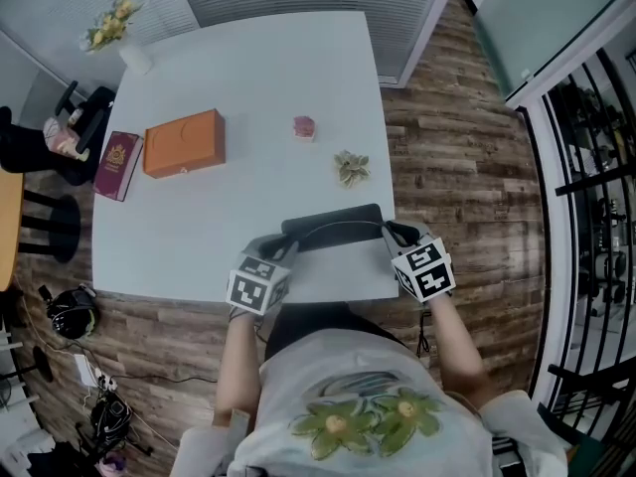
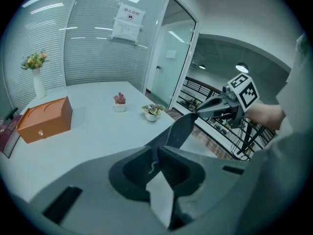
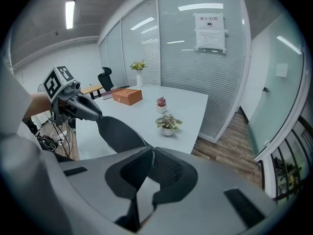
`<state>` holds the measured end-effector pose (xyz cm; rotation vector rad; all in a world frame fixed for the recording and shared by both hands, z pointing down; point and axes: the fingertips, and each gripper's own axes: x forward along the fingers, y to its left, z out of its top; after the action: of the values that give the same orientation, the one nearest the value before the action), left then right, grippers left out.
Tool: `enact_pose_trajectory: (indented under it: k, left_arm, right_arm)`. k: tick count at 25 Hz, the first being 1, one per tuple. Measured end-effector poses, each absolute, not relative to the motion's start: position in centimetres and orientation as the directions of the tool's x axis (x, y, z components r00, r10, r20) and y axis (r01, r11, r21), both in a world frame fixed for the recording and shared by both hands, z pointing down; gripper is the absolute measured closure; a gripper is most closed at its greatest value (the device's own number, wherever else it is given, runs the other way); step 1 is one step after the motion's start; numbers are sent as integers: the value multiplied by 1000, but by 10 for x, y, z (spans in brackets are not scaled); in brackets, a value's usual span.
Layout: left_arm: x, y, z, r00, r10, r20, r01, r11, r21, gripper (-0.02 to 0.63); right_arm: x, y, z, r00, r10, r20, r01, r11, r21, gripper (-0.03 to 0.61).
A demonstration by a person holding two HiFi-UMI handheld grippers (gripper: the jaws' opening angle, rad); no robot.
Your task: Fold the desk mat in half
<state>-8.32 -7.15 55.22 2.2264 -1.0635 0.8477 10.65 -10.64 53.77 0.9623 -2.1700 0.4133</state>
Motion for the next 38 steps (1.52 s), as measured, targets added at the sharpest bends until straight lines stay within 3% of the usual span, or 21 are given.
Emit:
enact_pose_trajectory:
  k: [38]
  left_arm:
    - [-93, -105, 542, 519, -498, 695, -810, -547, 213, 574]
  right_arm:
    - [98, -139, 531, -463, -535, 707, -755, 656, 2, 543]
